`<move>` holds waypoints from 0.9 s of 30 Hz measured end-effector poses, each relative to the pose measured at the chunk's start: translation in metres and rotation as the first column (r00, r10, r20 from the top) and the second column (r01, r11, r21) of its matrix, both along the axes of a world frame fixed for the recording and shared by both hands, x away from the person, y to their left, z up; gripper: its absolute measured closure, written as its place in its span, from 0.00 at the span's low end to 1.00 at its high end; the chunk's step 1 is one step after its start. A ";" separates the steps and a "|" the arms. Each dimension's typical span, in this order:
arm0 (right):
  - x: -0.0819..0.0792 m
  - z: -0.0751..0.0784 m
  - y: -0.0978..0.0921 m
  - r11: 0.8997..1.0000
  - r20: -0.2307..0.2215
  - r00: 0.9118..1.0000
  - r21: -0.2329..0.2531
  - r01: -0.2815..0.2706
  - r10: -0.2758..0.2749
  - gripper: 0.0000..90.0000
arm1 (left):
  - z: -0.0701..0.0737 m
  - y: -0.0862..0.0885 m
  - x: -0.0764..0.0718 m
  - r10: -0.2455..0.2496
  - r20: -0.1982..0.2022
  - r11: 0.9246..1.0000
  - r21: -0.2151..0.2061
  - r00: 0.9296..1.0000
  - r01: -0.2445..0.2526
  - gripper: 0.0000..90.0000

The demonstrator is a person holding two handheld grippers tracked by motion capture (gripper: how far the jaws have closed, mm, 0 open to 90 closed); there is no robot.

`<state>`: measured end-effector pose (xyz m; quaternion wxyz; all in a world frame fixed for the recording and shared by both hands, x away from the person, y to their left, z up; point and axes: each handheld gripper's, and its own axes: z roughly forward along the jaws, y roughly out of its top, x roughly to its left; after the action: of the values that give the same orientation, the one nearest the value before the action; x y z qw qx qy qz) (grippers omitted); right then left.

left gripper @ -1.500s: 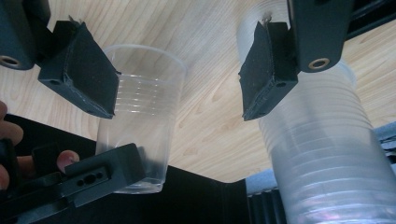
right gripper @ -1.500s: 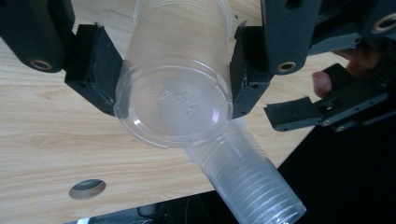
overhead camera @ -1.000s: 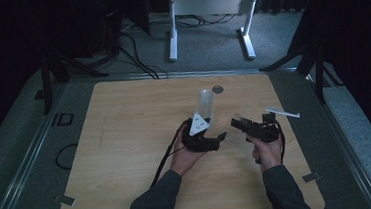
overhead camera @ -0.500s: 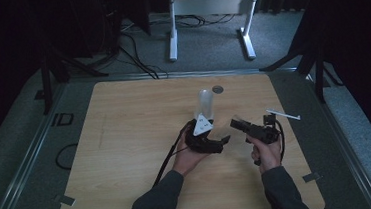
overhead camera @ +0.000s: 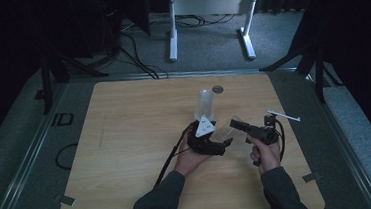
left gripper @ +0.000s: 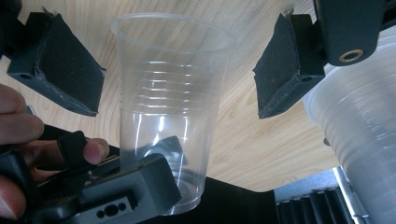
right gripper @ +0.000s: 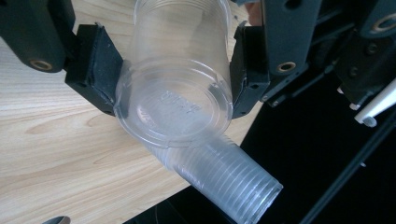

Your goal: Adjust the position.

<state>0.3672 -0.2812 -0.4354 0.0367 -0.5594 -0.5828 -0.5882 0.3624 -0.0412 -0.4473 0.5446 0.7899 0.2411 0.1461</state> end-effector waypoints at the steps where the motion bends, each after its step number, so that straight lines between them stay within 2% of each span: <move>1: 0.000 -0.001 -0.001 1.000 -0.005 1.000 0.009 0.003 -0.003 0.46 | -0.001 -0.001 0.000 0.000 0.001 1.000 0.000 1.000 0.000 0.18; 5: 0.000 -0.003 -0.002 0.999 -0.019 1.000 0.034 0.005 -0.004 0.46 | -0.001 -0.001 -0.001 -0.003 0.002 1.000 -0.002 1.000 0.003 0.17; 7: 0.001 -0.004 -0.004 0.997 -0.030 1.000 0.072 0.005 -0.003 0.46 | -0.003 -0.002 0.000 0.000 -0.001 1.000 -0.004 1.000 0.000 0.17; 16: 0.001 -0.007 -0.007 0.991 -0.050 0.999 0.135 0.003 0.004 0.46 | -0.007 -0.008 -0.001 -0.006 -0.005 1.000 0.007 1.000 0.006 0.17; 19: 0.001 -0.007 -0.007 0.991 -0.054 0.999 0.135 0.006 0.001 0.46 | -0.008 -0.010 0.000 -0.005 -0.009 1.000 0.008 1.000 0.005 0.17; 22: 0.001 -0.008 -0.008 0.986 -0.061 0.998 0.165 -0.003 0.013 0.46 | -0.010 -0.010 0.000 -0.002 -0.013 1.000 0.013 1.000 0.002 0.17; 27: 0.001 -0.009 -0.008 0.986 -0.061 0.998 0.164 -0.006 0.016 0.46 | -0.011 -0.012 0.001 0.000 -0.017 1.000 0.022 1.000 0.000 0.17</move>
<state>0.3687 -0.2889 -0.4442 0.1040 -0.5693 -0.5343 -0.6161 0.3631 -0.0531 -0.4585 0.5340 0.7970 0.2441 0.1418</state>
